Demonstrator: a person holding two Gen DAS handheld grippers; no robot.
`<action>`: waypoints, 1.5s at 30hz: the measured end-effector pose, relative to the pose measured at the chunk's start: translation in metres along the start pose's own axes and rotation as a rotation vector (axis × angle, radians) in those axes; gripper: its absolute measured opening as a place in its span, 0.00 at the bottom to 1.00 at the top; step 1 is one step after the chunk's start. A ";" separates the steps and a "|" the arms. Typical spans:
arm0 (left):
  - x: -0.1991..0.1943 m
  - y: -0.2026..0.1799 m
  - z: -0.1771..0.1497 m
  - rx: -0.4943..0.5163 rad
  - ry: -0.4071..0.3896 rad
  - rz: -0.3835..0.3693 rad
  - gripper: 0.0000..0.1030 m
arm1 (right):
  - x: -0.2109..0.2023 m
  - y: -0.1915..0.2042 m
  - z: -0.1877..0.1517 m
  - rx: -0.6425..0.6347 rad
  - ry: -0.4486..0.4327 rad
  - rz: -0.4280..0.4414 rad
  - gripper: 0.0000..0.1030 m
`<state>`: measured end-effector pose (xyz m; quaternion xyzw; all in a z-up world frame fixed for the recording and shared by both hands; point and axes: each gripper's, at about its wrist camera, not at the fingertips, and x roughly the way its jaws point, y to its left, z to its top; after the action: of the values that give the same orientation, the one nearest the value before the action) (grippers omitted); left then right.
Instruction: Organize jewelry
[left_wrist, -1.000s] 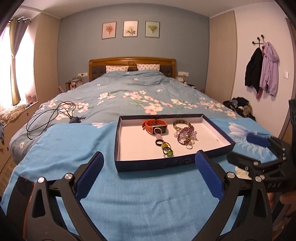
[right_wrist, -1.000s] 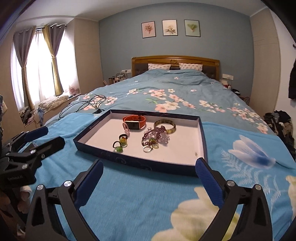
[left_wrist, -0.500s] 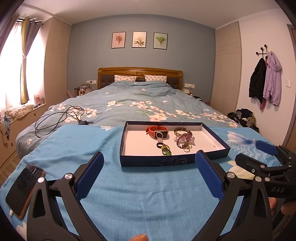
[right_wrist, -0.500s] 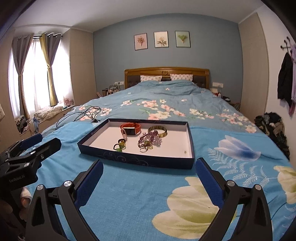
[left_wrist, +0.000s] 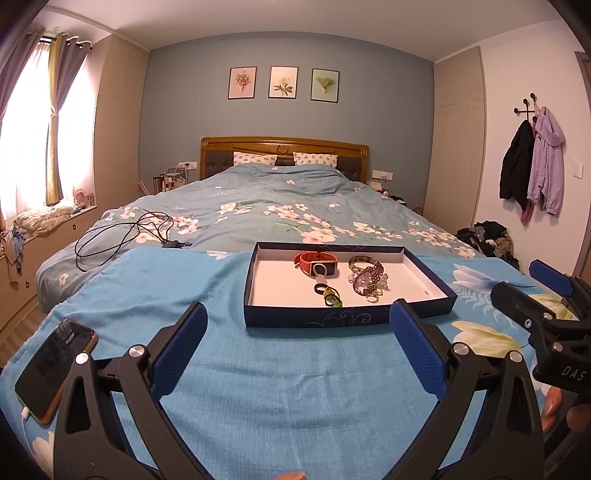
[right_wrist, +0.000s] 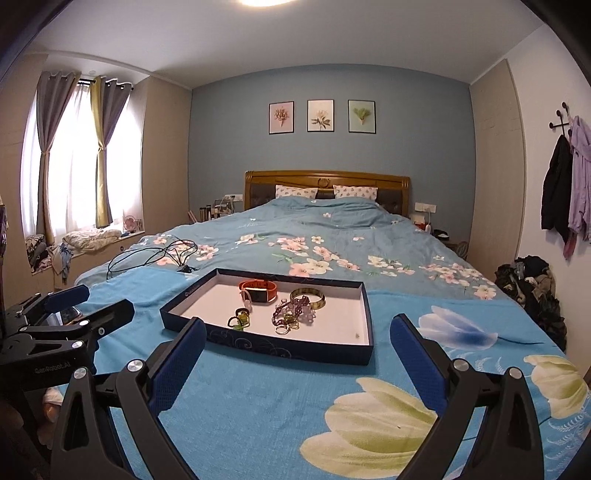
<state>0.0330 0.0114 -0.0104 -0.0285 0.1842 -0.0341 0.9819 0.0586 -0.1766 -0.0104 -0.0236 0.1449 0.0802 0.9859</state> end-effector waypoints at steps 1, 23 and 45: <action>-0.001 0.000 -0.001 -0.001 -0.003 -0.002 0.94 | 0.000 0.000 0.000 -0.001 0.001 -0.001 0.94; -0.008 -0.006 -0.003 0.015 -0.030 0.006 0.94 | -0.008 -0.001 -0.001 0.021 -0.051 -0.022 0.94; -0.010 -0.010 -0.001 0.024 -0.052 0.004 0.94 | -0.007 -0.004 -0.001 0.032 -0.055 -0.018 0.94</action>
<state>0.0228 0.0025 -0.0072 -0.0174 0.1585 -0.0333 0.9866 0.0523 -0.1814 -0.0092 -0.0068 0.1186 0.0695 0.9905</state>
